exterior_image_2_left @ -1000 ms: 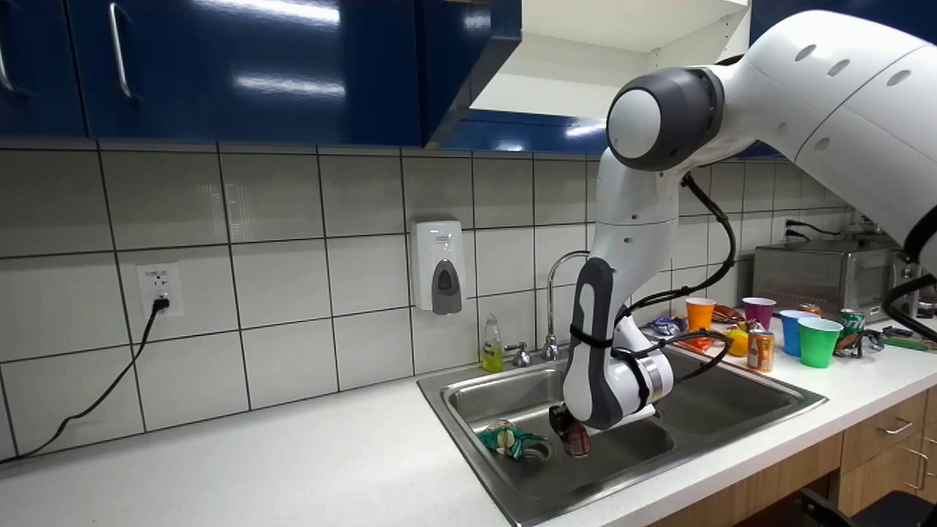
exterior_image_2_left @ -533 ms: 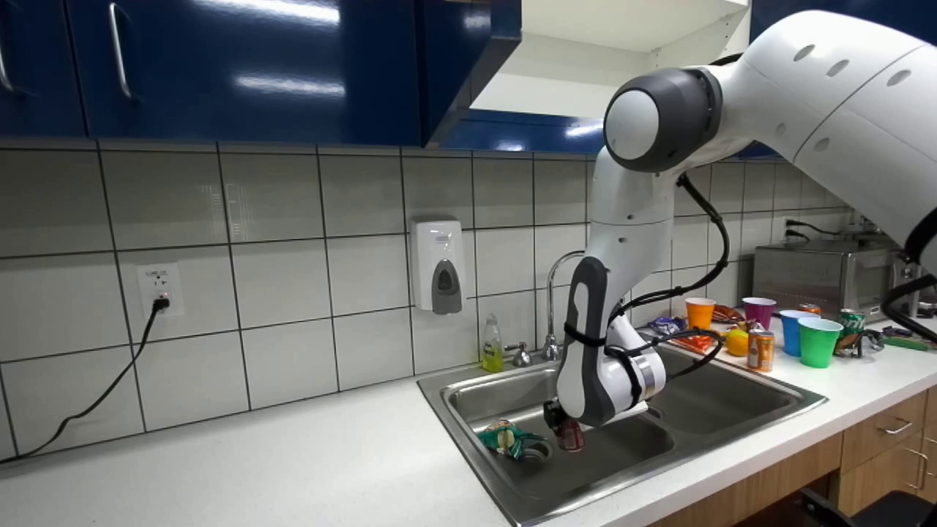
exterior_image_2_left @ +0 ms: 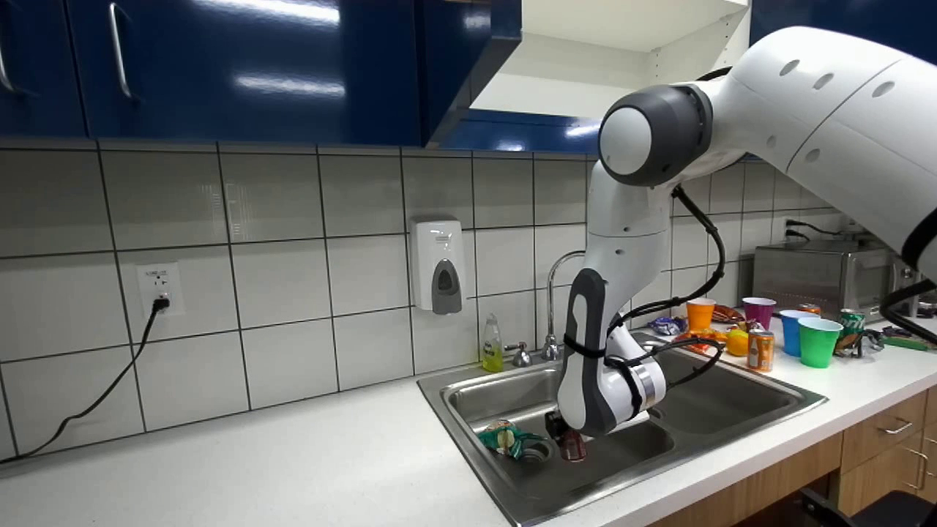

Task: Remove the red can from the upper cabinet and put it in the sink on the left.

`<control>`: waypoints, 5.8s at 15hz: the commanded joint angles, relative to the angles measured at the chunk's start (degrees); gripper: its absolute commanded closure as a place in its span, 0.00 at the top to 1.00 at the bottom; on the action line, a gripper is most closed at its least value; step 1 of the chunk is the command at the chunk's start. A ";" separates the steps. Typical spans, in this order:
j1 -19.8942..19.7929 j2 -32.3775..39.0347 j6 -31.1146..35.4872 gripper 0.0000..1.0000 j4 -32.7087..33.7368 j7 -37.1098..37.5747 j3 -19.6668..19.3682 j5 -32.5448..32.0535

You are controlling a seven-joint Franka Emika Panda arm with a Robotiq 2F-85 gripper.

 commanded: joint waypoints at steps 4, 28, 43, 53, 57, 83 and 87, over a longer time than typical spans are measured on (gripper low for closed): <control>0.17 2.69 0.00 0.39 2.85 -1.87 -0.13 1.57; 0.13 6.09 0.00 0.39 5.92 -1.75 0.09 1.53; 2.24 5.90 0.00 1.00 3.60 -1.79 -1.28 2.60; 7.44 -1.27 -0.31 1.00 -4.81 -2.41 -5.37 5.14; 9.33 -5.33 -0.89 1.00 -8.54 -2.77 -7.06 5.86; 40.46 -34.76 -28.40 1.00 -24.16 -3.08 -38.02 -0.68; 48.15 -36.67 -32.08 1.00 -23.98 -1.80 -46.58 -4.33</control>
